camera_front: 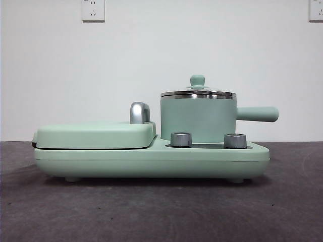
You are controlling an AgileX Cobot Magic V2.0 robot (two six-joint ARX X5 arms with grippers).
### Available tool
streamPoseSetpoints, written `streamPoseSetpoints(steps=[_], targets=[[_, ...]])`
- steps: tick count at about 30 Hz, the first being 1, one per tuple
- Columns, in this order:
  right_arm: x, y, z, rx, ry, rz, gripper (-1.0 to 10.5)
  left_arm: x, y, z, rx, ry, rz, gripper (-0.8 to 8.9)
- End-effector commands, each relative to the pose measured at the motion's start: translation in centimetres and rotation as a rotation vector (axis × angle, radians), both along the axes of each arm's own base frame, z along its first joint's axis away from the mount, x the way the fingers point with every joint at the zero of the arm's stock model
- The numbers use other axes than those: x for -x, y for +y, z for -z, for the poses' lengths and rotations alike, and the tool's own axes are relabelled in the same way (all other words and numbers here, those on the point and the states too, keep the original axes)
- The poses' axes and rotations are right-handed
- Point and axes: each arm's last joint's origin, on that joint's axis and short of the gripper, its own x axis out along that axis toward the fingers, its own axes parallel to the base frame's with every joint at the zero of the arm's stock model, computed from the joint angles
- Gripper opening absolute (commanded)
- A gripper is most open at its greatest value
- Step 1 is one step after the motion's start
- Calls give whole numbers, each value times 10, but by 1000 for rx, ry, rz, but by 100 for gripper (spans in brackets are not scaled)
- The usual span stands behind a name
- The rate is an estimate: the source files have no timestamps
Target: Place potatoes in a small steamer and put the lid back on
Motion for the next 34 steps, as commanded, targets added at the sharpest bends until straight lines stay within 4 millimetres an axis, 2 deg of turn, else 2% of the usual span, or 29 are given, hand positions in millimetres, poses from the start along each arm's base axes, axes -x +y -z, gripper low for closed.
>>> streamPoseSetpoints(steps=[1,7,13,34], targets=[[-1,1,-2,-9,-9,-1,15,-4,4,27,-41,-8,-75,6],[-1,1,-2,-9,-9,-1,15,-10,12,72,-28,39,-163,6],[-1,1,-2,-10,-11,-1,15,-13,14,100,-27,56,-185,6],[2,0,-4,-1,-32,-7,15,-13,14,103,-30,76,-177,6]])
